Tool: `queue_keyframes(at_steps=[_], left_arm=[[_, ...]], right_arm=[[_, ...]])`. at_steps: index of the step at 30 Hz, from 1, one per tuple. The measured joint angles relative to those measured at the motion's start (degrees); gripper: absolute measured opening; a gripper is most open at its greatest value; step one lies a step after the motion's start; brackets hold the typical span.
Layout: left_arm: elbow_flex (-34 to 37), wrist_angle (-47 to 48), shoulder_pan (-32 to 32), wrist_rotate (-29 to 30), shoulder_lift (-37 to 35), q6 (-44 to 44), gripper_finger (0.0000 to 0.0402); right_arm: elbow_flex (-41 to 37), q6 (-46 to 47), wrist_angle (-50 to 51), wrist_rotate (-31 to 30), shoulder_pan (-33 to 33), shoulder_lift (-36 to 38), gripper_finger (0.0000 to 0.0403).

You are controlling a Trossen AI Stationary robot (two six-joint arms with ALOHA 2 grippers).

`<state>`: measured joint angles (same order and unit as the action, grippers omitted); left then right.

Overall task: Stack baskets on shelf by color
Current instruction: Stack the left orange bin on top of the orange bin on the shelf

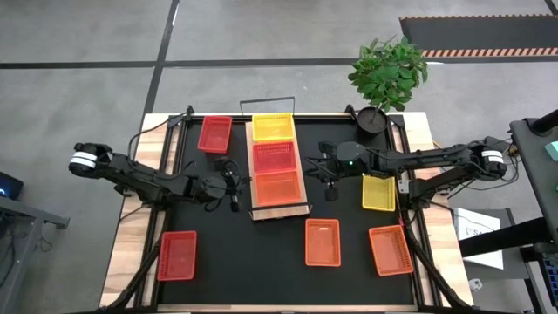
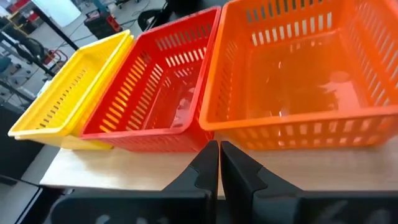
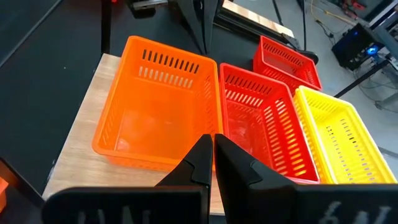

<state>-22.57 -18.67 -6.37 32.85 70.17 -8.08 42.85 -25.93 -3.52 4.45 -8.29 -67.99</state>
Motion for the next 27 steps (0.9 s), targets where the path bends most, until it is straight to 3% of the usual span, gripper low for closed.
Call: queue_keyframes(at_steps=[10,20,27], left_arm=[[0.00,-0.64,-0.40,-0.18,-3.48,1.71,0.0001],[0.15,-0.32,-0.35,0.67,-3.50,1.25,0.0001],[0.15,-0.34,-0.35,1.28,-4.70,1.29,0.0001]], right_arm=[[0.02,-0.77,-1.78,-0.16,0.00,0.04,0.0009],[0.02,2.42,-1.87,-5.57,0.00,0.04,0.0009],[0.02,8.02,-1.10,-5.91,0.02,1.39,0.0045]])
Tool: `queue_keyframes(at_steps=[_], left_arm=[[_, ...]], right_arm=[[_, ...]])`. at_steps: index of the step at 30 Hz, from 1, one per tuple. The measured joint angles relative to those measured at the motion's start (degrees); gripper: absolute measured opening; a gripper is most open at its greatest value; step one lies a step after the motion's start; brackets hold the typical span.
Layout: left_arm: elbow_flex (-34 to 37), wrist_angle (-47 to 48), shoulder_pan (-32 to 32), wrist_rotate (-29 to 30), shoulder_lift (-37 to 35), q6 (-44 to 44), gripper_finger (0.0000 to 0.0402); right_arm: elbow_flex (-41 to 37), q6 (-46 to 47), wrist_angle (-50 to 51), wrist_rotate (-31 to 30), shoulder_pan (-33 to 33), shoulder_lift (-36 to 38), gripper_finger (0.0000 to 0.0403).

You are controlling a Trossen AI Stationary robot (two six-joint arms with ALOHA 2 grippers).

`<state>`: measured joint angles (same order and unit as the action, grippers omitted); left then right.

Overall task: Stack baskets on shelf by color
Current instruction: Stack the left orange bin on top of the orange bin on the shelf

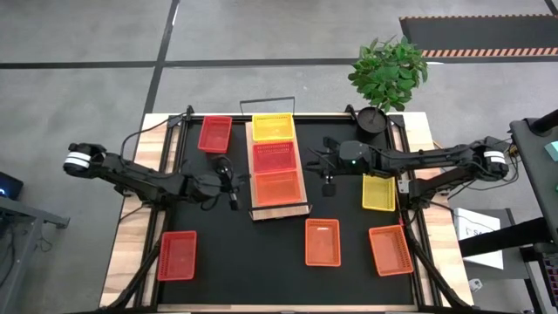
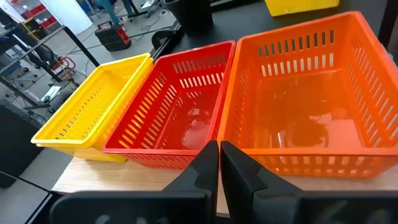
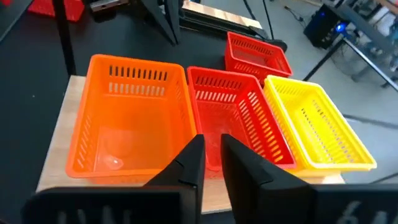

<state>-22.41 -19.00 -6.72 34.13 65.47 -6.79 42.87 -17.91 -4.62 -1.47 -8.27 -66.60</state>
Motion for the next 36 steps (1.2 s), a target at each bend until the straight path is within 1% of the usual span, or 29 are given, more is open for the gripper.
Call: queue_keyframes(at_steps=[5,11,15,18,22,25,28,33,36], left_arm=[[0.05,0.01,0.00,0.18,-1.32,-1.43,0.0001],[0.21,0.07,0.00,0.35,-1.90,-1.53,0.0001],[0.28,0.09,0.00,0.48,-1.70,-1.46,0.0001],[0.28,0.03,0.00,0.59,-1.72,-1.38,0.0001],[0.07,0.05,0.00,0.94,-1.89,-2.52,0.0001],[-0.11,0.06,0.00,0.96,-2.30,-3.00,0.0001],[-0.13,0.02,0.00,1.01,-3.26,-4.02,0.0001],[-0.13,0.04,0.00,1.07,-5.89,-6.59,0.0001],[0.05,0.24,0.00,1.14,-7.88,-8.88,0.0001]], right_arm=[[0.04,3.71,2.87,0.01,0.13,1.96,0.0085],[4.01,6.40,11.92,0.04,0.22,2.72,0.0123],[6.77,5.90,18.64,0.08,1.06,2.72,0.0140],[10.72,5.89,26.29,-0.03,2.09,2.70,0.0148],[18.52,7.82,36.98,-0.06,3.77,2.70,0.0150],[23.38,8.68,43.29,-0.05,6.58,2.72,0.0145],[25.91,11.74,46.23,-0.05,10.60,2.72,0.0139],[25.46,14.73,47.87,-0.03,18.65,2.72,0.0128],[24.67,9.94,47.27,-0.08,23.29,2.28,0.0126]])
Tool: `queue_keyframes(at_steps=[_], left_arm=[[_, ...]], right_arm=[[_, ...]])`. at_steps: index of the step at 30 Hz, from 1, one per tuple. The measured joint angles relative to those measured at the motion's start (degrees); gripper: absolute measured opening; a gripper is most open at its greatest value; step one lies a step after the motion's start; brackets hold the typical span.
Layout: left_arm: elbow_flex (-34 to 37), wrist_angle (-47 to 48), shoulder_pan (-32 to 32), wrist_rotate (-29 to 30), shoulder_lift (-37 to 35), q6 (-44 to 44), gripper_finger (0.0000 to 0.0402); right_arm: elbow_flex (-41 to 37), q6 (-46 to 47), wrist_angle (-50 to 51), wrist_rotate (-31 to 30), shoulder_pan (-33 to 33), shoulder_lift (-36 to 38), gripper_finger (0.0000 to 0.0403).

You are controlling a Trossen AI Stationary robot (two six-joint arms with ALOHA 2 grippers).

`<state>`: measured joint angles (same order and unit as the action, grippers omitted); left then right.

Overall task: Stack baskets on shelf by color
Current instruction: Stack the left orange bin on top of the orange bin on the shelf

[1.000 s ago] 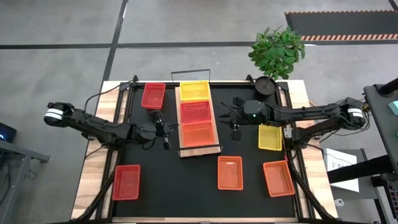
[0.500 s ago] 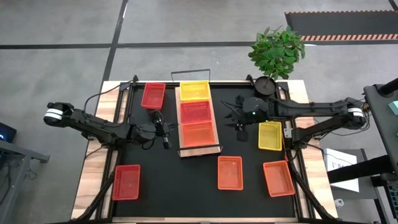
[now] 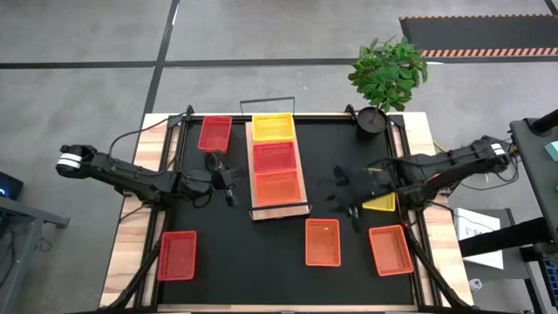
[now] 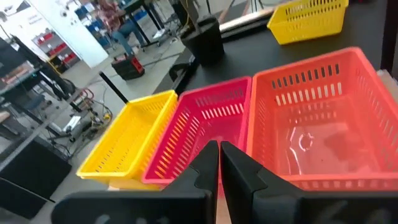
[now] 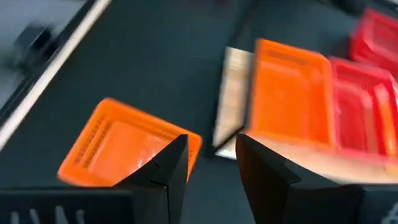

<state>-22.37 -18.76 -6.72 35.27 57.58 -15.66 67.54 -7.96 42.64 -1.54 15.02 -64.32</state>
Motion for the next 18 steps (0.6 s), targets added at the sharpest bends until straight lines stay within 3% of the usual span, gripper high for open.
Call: queue_keyframes(at_steps=[7,10,18], left_arm=[[0.21,0.04,-0.02,0.02,-4.21,-1.22,0.0001],[0.21,-0.07,-0.02,0.01,-5.59,-1.25,0.0001],[0.24,-0.20,-0.02,0.00,-7.56,-1.30,0.0001]], right_arm=[[-1.03,-17.55,0.59,-2.24,8.00,-3.06,0.0149],[-1.09,-19.05,2.61,-4.50,10.97,-6.44,0.0159],[0.01,-20.58,9.65,-2.62,14.25,-17.35,0.0170]])
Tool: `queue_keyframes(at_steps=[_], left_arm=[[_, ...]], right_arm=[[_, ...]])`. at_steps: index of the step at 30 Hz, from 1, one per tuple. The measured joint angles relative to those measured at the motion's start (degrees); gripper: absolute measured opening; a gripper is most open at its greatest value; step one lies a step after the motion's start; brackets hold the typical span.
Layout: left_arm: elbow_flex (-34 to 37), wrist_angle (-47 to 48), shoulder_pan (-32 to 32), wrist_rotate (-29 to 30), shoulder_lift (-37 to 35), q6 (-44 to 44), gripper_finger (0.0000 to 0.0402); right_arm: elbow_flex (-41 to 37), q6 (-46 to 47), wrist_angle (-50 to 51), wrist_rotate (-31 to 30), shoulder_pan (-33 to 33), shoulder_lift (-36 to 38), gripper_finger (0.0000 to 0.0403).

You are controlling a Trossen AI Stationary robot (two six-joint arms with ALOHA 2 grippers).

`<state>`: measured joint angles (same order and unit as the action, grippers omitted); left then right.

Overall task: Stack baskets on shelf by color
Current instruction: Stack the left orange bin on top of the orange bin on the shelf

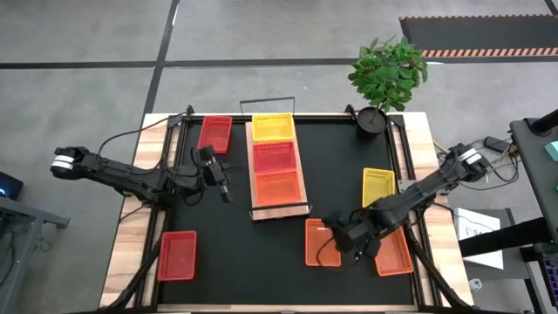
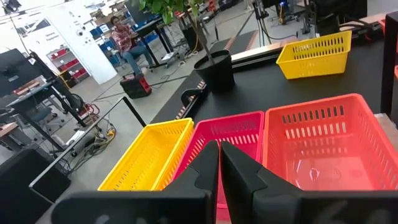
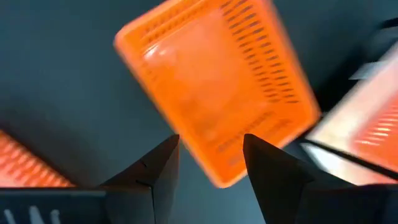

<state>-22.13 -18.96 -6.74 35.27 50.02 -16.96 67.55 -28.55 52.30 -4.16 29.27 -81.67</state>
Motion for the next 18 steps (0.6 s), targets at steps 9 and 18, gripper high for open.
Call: queue_keyframes(at_steps=[9,18], left_arm=[[0.00,0.11,0.00,0.00,-0.35,-0.83,0.0001],[0.00,-0.02,-0.02,-0.04,-0.46,-1.41,0.0001]], right_arm=[[-0.11,-10.15,0.48,2.70,-0.69,-8.54,0.0153],[-0.31,-10.42,-3.34,14.95,-4.74,-15.68,0.0076]])
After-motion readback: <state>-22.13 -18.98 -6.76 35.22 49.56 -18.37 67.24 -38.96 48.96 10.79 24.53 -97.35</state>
